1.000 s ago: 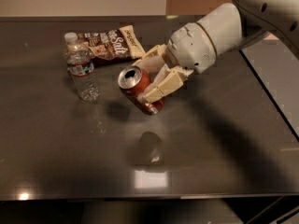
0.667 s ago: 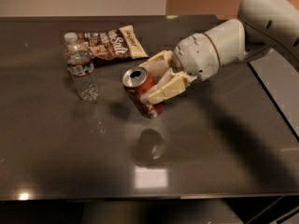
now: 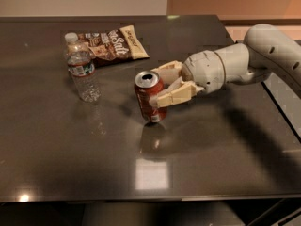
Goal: Place coke can upright
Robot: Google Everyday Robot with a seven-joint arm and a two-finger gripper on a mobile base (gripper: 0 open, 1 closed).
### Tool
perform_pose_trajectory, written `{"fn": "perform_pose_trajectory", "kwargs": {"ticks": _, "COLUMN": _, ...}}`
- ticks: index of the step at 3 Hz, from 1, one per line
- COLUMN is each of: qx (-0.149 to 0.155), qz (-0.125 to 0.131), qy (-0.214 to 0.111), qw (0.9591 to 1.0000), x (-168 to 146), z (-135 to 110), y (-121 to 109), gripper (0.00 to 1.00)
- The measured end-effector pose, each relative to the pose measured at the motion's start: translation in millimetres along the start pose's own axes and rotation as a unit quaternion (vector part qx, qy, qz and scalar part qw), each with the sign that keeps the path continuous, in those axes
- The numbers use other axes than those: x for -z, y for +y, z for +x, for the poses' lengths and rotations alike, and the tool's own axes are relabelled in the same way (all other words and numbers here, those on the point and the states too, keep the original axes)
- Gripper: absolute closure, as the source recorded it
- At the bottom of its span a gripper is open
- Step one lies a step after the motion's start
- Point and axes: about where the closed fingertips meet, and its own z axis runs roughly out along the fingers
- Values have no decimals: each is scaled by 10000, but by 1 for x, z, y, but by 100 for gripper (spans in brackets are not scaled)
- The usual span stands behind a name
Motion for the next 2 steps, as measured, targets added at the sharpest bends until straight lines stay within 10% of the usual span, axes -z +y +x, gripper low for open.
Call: {"fn": "perform_pose_trajectory", "kwargs": {"ticks": 2, "qx": -166, "qz": 126, "qy": -695, "qw": 9974, "x": 18, "z": 16, "y": -7, "gripper": 82}}
